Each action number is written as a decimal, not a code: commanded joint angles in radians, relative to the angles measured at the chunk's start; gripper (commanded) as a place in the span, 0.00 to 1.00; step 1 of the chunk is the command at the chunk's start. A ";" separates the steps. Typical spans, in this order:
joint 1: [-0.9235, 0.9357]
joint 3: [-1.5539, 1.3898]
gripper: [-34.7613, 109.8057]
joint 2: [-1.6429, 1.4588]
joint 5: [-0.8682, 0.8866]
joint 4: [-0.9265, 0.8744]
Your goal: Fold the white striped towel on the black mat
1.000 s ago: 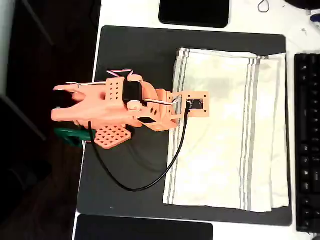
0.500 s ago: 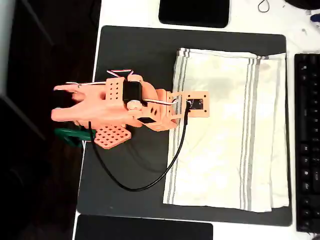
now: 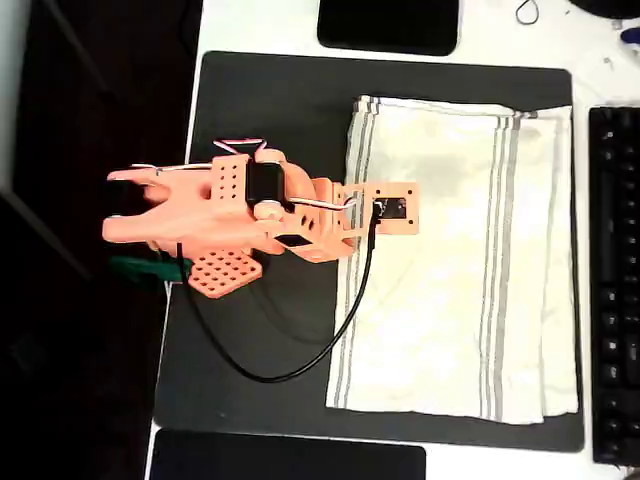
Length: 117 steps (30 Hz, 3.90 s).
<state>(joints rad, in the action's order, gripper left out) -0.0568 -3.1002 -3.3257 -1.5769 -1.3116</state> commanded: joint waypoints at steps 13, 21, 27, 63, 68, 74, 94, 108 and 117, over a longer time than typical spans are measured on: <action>-0.018 -0.015 0.25 -0.006 0.124 0.000; -0.021 -0.015 0.24 -0.006 0.115 0.000; 0.012 -0.012 0.24 0.078 0.026 0.040; -0.551 1.115 0.29 1.526 0.574 0.301; -0.549 1.299 0.32 1.772 0.586 0.301; -0.528 1.529 0.34 1.985 0.604 0.284; -0.534 1.724 0.34 2.232 0.611 0.244; -0.541 1.756 0.24 2.138 0.621 0.143; -0.546 1.936 0.24 2.072 0.638 -0.044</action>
<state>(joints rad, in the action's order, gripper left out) -0.5906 -1.2487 -1.1781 -0.9480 -1.3162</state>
